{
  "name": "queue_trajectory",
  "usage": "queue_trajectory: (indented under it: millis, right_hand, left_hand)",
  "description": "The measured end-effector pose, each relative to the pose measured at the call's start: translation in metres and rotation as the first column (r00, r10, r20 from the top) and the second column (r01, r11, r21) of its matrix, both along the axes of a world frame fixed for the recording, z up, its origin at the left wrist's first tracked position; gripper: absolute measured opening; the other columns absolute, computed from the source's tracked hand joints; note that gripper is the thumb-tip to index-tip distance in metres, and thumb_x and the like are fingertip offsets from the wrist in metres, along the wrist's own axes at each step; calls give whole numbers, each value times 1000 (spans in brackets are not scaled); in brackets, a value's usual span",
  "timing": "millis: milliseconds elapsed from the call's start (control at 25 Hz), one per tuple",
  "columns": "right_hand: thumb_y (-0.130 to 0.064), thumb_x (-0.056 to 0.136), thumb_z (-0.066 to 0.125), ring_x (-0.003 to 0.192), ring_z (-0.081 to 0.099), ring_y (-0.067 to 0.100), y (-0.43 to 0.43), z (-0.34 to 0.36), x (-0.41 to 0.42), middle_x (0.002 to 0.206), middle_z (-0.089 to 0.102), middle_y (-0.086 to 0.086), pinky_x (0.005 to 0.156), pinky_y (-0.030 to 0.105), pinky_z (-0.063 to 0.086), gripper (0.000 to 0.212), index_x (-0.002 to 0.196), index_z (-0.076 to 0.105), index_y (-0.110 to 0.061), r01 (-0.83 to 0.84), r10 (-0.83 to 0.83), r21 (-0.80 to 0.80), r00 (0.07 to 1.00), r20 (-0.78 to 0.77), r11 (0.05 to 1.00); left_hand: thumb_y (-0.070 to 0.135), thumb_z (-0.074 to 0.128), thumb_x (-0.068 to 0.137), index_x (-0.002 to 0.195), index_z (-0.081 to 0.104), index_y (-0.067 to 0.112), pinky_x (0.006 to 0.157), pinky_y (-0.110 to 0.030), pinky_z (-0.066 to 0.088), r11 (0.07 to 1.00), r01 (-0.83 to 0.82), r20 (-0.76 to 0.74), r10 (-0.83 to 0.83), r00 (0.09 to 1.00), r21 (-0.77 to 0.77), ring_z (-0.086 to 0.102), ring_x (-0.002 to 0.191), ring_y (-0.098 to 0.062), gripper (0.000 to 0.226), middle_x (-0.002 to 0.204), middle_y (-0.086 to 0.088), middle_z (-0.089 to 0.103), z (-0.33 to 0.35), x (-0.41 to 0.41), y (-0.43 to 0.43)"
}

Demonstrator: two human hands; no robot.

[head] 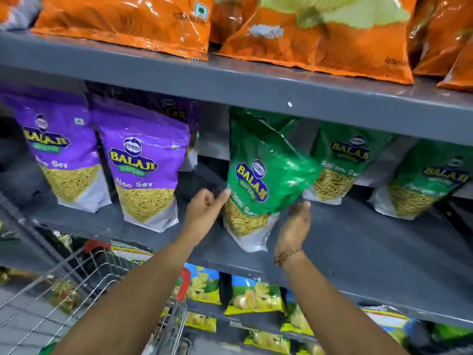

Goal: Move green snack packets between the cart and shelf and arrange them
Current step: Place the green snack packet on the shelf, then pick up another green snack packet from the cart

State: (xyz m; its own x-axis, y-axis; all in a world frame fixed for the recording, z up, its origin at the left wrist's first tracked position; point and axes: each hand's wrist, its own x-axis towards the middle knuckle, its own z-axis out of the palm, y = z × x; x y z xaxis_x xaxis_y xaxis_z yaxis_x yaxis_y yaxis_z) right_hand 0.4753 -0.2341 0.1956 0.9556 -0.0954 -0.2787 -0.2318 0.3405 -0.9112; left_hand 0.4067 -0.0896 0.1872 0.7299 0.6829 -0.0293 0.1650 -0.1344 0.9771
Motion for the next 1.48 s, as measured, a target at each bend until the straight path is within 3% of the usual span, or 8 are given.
queue_trajectory:
  millis: [160,440,600,680,840,1080,1280,1480]
  right_hand:
    - [-49,95,26,114,52,16,12,-5,-26,120,56,-2,104,36,40,52,123,53,-15,-156,156,-1,987,43,988]
    - [-47,96,22,94,62,17,14,7,-17,109,65,3,87,30,47,47,100,62,-22,-282,282,13,959,-4,959]
    - [-43,89,30,100,54,30,32,-14,-87,112,61,26,90,39,39,53,100,62,-3,133,-122,-400,991,52,907]
    - [-36,87,35,83,43,16,65,-33,-155,89,56,13,81,29,39,26,81,54,-19,-99,195,-346,947,256,933]
    - [-19,92,45,74,47,15,165,-102,-232,75,54,3,69,27,37,18,81,56,-11,-652,863,-608,491,116,453]
    - [-35,81,28,116,52,34,271,-264,-283,121,59,22,94,40,40,55,110,59,0,-320,899,-840,-171,-404,-439]
    - [-32,87,45,131,41,32,290,-336,-277,141,47,12,111,50,30,45,129,45,-15,18,701,-722,-223,-677,-692]
    - [-11,88,45,114,55,39,244,-289,-269,120,61,23,92,43,46,35,122,48,-9,-119,834,-827,-26,-551,-550]
  left_hand:
    - [61,73,56,125,42,25,103,-34,41,949,305,8,-306,952,-80,51,120,-13,84,129,3,55,1,4,2]
    - [70,63,55,123,47,32,99,-36,47,987,159,-25,-159,987,6,59,112,-14,79,123,4,64,4,-15,-21]
    - [44,60,79,112,55,19,91,-22,46,993,-77,108,86,990,-86,60,100,-15,41,110,-8,67,-21,-66,-14]
    - [36,47,90,82,59,23,75,-30,49,917,-352,125,378,917,-189,61,78,-20,20,81,-6,68,-64,-123,0]
    - [29,35,95,63,45,25,69,-36,46,388,-800,-396,716,575,-459,54,69,-28,34,71,-11,54,-180,-253,45]
    - [47,26,92,34,48,9,41,-15,34,-129,-657,-638,435,636,-743,40,21,-14,73,20,0,39,-293,-333,69]
    - [50,48,82,63,47,17,51,-25,43,-279,-492,-565,440,698,-825,47,55,-20,38,35,-2,55,-359,-322,66]
    - [24,44,92,85,55,12,59,-31,48,-267,-469,-523,614,591,-842,65,61,-17,17,92,-9,68,-323,-304,60]
